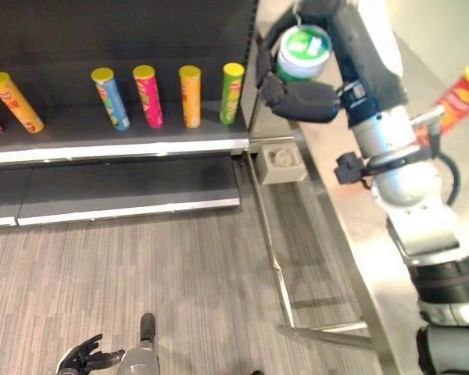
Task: Put the goods on the table back onto the shelves and tidy them up.
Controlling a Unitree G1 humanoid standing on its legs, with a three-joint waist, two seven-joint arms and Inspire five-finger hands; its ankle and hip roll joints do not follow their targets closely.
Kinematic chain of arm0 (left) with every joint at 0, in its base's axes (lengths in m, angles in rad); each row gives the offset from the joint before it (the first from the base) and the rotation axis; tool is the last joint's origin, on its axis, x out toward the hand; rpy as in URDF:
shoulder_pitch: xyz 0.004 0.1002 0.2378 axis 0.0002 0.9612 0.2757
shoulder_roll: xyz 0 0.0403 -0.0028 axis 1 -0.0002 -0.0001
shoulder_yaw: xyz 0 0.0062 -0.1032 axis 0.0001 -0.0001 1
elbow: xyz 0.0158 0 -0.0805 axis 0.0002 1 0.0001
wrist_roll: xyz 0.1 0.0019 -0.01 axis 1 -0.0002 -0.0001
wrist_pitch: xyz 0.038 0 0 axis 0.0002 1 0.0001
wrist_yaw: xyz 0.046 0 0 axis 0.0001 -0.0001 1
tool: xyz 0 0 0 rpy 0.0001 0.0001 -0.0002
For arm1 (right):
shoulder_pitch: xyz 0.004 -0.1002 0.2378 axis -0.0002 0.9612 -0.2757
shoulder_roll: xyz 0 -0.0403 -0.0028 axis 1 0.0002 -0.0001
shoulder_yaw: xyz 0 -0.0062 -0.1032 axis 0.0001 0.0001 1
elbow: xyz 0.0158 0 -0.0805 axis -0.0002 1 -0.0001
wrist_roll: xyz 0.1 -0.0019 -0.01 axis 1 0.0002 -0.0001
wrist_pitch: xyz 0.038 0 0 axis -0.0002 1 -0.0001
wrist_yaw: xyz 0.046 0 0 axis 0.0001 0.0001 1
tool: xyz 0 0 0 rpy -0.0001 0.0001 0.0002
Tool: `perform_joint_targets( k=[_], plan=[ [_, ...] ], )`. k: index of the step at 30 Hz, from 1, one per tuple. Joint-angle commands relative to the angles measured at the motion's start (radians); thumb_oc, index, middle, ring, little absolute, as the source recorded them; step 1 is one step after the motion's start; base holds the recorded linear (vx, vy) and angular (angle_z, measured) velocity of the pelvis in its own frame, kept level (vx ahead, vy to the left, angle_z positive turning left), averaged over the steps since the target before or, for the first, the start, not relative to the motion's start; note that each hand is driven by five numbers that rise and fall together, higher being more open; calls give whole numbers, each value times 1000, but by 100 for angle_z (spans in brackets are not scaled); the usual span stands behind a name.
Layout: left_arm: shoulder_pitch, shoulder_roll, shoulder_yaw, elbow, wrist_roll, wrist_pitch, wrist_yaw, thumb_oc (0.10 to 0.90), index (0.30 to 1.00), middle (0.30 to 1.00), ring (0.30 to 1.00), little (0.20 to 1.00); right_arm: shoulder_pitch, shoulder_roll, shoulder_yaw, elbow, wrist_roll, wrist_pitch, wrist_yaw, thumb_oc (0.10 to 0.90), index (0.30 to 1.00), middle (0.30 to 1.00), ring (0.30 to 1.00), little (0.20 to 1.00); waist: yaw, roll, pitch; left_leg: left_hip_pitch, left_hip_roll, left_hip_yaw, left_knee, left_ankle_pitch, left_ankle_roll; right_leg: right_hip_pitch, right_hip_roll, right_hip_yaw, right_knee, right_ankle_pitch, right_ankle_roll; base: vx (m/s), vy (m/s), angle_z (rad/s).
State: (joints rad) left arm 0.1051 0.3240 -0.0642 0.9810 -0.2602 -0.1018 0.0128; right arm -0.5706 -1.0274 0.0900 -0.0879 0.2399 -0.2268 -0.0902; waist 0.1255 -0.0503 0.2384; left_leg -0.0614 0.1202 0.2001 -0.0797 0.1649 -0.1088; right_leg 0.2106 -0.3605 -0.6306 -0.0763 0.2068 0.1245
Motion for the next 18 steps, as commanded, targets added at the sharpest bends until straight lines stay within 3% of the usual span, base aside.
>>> perform_joint_targets(
  k=[1, 3, 5, 7, 8, 9, 10, 13, 14, 18],
  plan=[
    [-13, 29, -55, -31, 51, -38, 10, 800, 900, 900, 900, 900, -144, -39, -67, 18, -4, -58, -118, 400, 300, 300, 300, 300, 21, 11, -126, 22, 52, 10, 16, -136, -36, -37, -93, 33, 49, -65, 137, 46, 270, 17],
    [-25, 51, -43, -26, 62, -34, 19, 800, 900, 900, 900, 900, -166, -51, -64, 35, -5, -52, -140, 400, 300, 300, 300, 300, 21, 4, -118, 42, -8, 18, 2, -165, 2, -60, -125, 52, 142, -64, 132, 128, 446, 9],
    [-31, 64, -43, -46, 52, -31, 15, 800, 900, 900, 900, 900, -149, -78, -80, 25, -1, -50, -137, 400, 300, 300, 300, 300, -4, 3, -100, 48, -46, -1, -1, -157, 29, -117, -64, 164, 217, -106, 96, 73, 301, 32],
    [-32, 74, -49, -62, 39, -34, 9, 800, 900, 900, 900, 900, -161, -115, -93, 44, 41, -64, -142, 400, 300, 300, 300, 300, -19, 16, -89, 62, -57, -32, -5, -154, 41, -166, 54, 264, 231, -207, 58, 143, 173, 80],
    [-33, 77, -62, -64, 30, -33, 0, 800, 900, 900, 900, 900, -197, -141, -82, 71, 92, -87, -151, 400, 300, 300, 300, 300, -36, 11, -67, 94, -79, -70, -8, -166, 49, -233, 190, 321, 188, -244, 31, 216, 91, 50],
    [-38, 74, -61, -63, 25, -29, -3, 800, 900, 900, 900, 900, -206, -146, -72, 78, 106, -93, -145, 400, 300, 300, 300, 300, -43, 8, -60, 101, -87, -83, -8, -169, 51, -257, 227, 342, 173, -242, 30, 367, 13, 69],
    [-51, 59, -85, -70, 27, -33, -11, 800, 900, 900, 900, 900, -260, -181, -39, 116, 172, -113, -126, 400, 300, 300, 300, 300, -60, -27, -62, 118, -133, -144, -3, -188, 57, -222, 307, 408, 48, -207, 5, 287, -62, 105],
    [-43, 42, -81, -67, 16, -32, -7, 800, 900, 900, 900, 900, -278, -178, -21, 127, 200, -124, -127, 400, 300, 300, 300, 300, -57, -29, -75, 127, -129, -154, 2, -198, 48, -189, 316, 400, 7, -190, 6, 204, -83, 109],
    [-42, 33, -81, -65, 9, -31, -5, 800, 900, 900, 900, 900, -301, -180, 0, 140, 213, -127, -124, 400, 300, 300, 300, 300, -55, -39, -79, 120, -124, -160, 68, -233, 41, -170, 314, 394, -6, -194, 5, 158, -92, 28],
    [-29, 31, -96, -73, 15, -27, -12, 800, 900, 900, 900, 900, -365, -175, 41, 137, 226, -127, -111, 400, 300, 300, 300, 300, -43, -50, -57, 48, -128, -170, 285, -280, 8, -126, 305, 377, -11, -213, -14, 105, -77, 29]
  ],
)
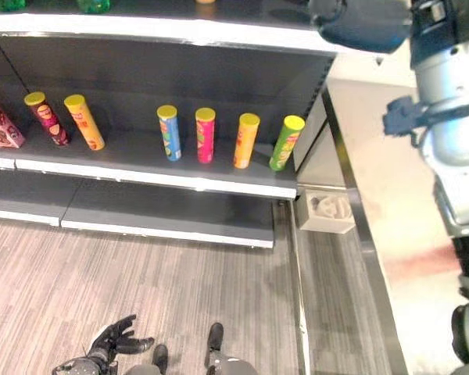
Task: Put the goods on the table back onto the shelves and tidy them up.
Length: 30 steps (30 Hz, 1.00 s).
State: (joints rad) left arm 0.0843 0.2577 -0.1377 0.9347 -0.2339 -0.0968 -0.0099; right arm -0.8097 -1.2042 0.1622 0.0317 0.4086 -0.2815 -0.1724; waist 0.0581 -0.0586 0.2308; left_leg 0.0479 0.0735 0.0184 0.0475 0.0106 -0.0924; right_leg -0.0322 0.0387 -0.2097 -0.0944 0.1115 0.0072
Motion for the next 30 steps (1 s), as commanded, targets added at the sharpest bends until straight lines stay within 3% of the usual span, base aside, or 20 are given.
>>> perform_joint_targets(
  k=[1, 3, 4, 6, 7, 10, 16, 30],
  plan=[
    [-10, 101, -26, -34, -28, -35, 17, 800, 900, 900, 900, 900, -199, -7, 33, 46, 60, -66, -30, 400, 300, 300, 300, 300, 44, -49, -26, -152, -69, -15, 306, -95, -34, 136, -100, -51, 7, -137, 94, 62, -22, 21],
    [-6, 105, -27, -32, -30, -32, 17, 800, 900, 900, 900, 900, -246, -19, 76, 66, 61, -57, -34, 400, 300, 300, 300, 300, 51, -47, -26, -169, -16, -3, 255, -90, -37, 144, -106, -61, 7, -148, 101, 101, 26, 9],
    [-6, 103, -25, -32, -30, -32, 17, 800, 900, 900, 900, 900, -254, -19, 84, 69, 62, -57, -35, 400, 300, 300, 300, 300, 52, -46, -26, -165, -16, -1, 249, -88, -38, 145, -106, -59, 7, -148, 100, 154, 100, 15],
    [3, 116, -39, -4, -4, -23, 20, 800, 900, 900, 900, 900, -281, -9, 109, 101, 31, -53, -53, 400, 300, 300, 300, 300, 68, -31, -43, -171, 38, -58, 65, -4, -35, 144, -110, -49, 7, -169, 115, 183, 139, 6],
    [10, 116, -40, -8, -9, -25, 17, 800, 900, 900, 900, 900, -292, -10, 121, 111, 27, -38, -46, 400, 300, 300, 300, 300, 69, -24, -55, -159, 42, -70, 5, 6, -34, 144, -106, -43, 7, -179, 114, 108, 76, -23],
    [27, 112, -37, -6, -8, -28, 23, 800, 900, 900, 900, 900, -306, 27, 147, 145, 19, -26, -53, 400, 300, 300, 300, 300, 65, 0, -96, -92, 34, -66, -91, 24, -39, 156, -126, -31, 7, -177, 127, 227, 198, -29],
    [30, 128, -26, -2, -13, -36, 34, 800, 900, 900, 900, 900, -367, 65, 200, 218, 18, -7, -64, 400, 300, 300, 300, 300, 87, -3, -114, -27, -11, -20, -125, 3, -14, 169, -184, -9, 7, -147, 156, 103, 170, -30],
    [20, 116, -25, 22, -61, -43, 58, 800, 900, 900, 900, 900, -485, 126, 316, 432, 92, 31, -40, 400, 300, 300, 300, 300, 123, -51, -123, -20, -37, -1, -135, -21, 10, 165, -226, -36, 7, -116, 194, 28, 39, 0]
  ],
)
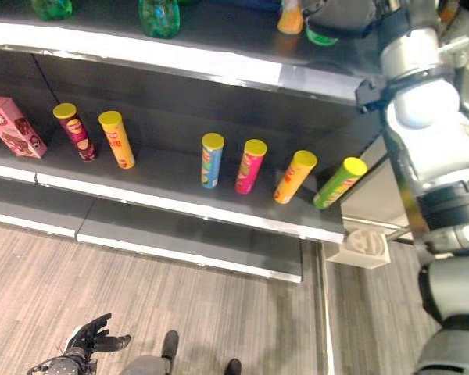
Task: Put the goods on the table back onto the shelves and tidy them up.
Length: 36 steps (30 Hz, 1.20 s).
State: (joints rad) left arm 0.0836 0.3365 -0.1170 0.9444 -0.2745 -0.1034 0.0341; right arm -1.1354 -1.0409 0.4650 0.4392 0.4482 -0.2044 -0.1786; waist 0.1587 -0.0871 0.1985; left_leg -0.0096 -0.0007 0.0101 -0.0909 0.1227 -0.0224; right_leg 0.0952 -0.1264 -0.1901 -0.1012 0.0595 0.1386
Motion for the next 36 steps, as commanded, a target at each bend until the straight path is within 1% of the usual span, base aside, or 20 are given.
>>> perform_joint_targets(
  k=[1, 5, 8, 15, 17, 20, 25, 36],
  plan=[
    [22, 36, -48, 15, -21, -37, 14, 800, 900, 900, 900, 900, -164, -32, 17, 43, 65, -45, -29, 400, 300, 300, 300, 300, 24, -25, -89, 35, 36, 7, 4, -134, -60, 37, -61, -58, 14, -62, 63, 18, 6, -12],
    [27, 38, -48, 20, -29, -34, 13, 800, 900, 900, 900, 900, -179, -20, 30, 87, 110, -41, -15, 400, 300, 300, 300, 300, 31, -32, -86, 30, 34, 4, 4, -132, -59, 34, -62, -62, 14, -59, 65, 0, 0, 0],
    [32, 43, -36, 31, -38, -33, 16, 800, 900, 900, 900, 900, -187, -3, 33, 126, 153, -40, -9, 400, 300, 300, 300, 300, 38, -42, -75, 18, 36, 1, 4, -128, -60, 25, -62, -68, 14, -57, 68, 2, -5, -1],
    [37, 59, -8, 29, -52, -29, 21, 800, 900, 900, 900, 900, -162, 16, -3, 100, 157, -36, -27, 400, 300, 300, 300, 300, 45, -57, -58, -4, 38, -6, 4, -120, -60, 7, -63, -74, 14, -54, 65, 3, -24, 6],
    [39, 65, -1, 21, -56, -31, 23, 800, 900, 900, 900, 900, -165, 16, -12, 117, 156, -40, -38, 400, 300, 300, 300, 300, 51, -65, -52, -11, 39, -8, 4, -117, -61, 0, -61, -77, 14, -54, 65, 13, -35, 3],
    [38, 67, 0, 22, -58, -32, 25, 800, 900, 900, 900, 900, -173, 25, -21, 139, 158, -42, -52, 400, 300, 300, 300, 300, 53, -70, -51, -14, 40, -11, 4, -117, -62, -2, -61, -79, 14, -54, 65, 19, -27, 9],
    [41, 69, -3, 24, -56, -31, 25, 800, 900, 900, 900, 900, -192, 41, -26, 165, 157, -46, -63, 400, 300, 300, 300, 300, 56, -73, -49, -12, 40, -14, 4, -119, -62, 2, -60, -82, 14, -56, 65, 12, -8, 3],
    [37, 80, -21, 4, -50, -34, 28, 800, 900, 900, 900, 900, -257, 59, -9, 294, 155, -37, -83, 400, 300, 300, 300, 300, 66, -73, -44, -12, 38, -35, 4, -119, -64, 10, -56, -100, 14, -64, 63, 0, -1, 0]
  ],
)
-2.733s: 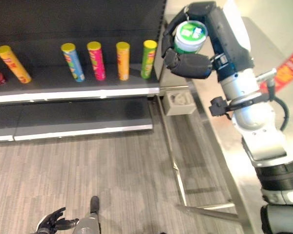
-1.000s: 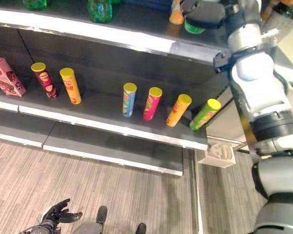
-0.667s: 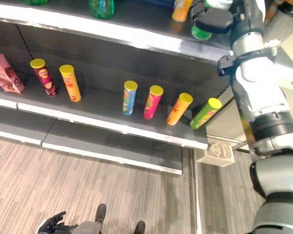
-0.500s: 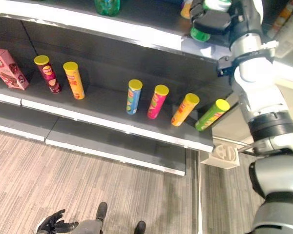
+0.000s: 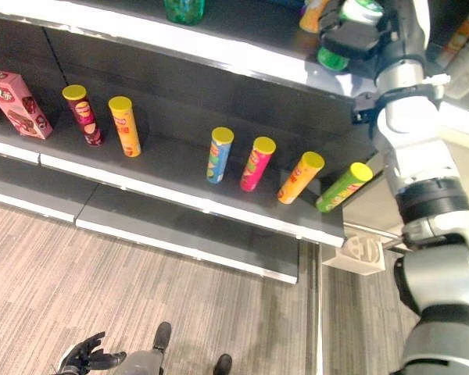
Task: Put the goods on the table back onto the shelves and tidy them up.
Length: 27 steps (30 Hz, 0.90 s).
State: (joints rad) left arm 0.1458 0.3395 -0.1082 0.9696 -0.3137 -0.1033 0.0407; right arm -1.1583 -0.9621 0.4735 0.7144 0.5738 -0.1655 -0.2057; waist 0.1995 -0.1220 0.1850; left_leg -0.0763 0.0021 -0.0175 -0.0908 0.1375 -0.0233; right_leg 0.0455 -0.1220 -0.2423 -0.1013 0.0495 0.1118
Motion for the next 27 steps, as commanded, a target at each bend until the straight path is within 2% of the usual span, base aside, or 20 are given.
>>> perform_joint_targets(
  k=[1, 16, 27],
  plan=[
    [-27, 79, -30, -20, -10, -35, 22, 800, 900, 900, 900, 900, -240, -18, -17, 31, 35, -77, -54, 400, 300, 300, 300, 300, 26, -39, -29, 52, 34, -12, 4, -132, -64, 60, -61, -50, 14, -52, 89, 2, -11, 4],
    [-38, 88, -42, -11, -5, -35, 27, 800, 900, 900, 900, 900, -254, -38, -8, 55, 96, -82, -37, 400, 300, 300, 300, 300, 49, -67, -7, 17, 29, -39, 4, -126, -64, 41, -60, -75, 14, -47, 92, 2, -7, 10],
    [-40, 92, -46, -20, -5, -37, 28, 800, 900, 900, 900, 900, -275, -33, 14, 80, 77, -76, -37, 400, 300, 300, 300, 300, 44, -72, -3, 19, 28, -42, 4, -130, -62, 41, -61, -78, 14, -47, 91, 0, 0, 0]
  ],
)
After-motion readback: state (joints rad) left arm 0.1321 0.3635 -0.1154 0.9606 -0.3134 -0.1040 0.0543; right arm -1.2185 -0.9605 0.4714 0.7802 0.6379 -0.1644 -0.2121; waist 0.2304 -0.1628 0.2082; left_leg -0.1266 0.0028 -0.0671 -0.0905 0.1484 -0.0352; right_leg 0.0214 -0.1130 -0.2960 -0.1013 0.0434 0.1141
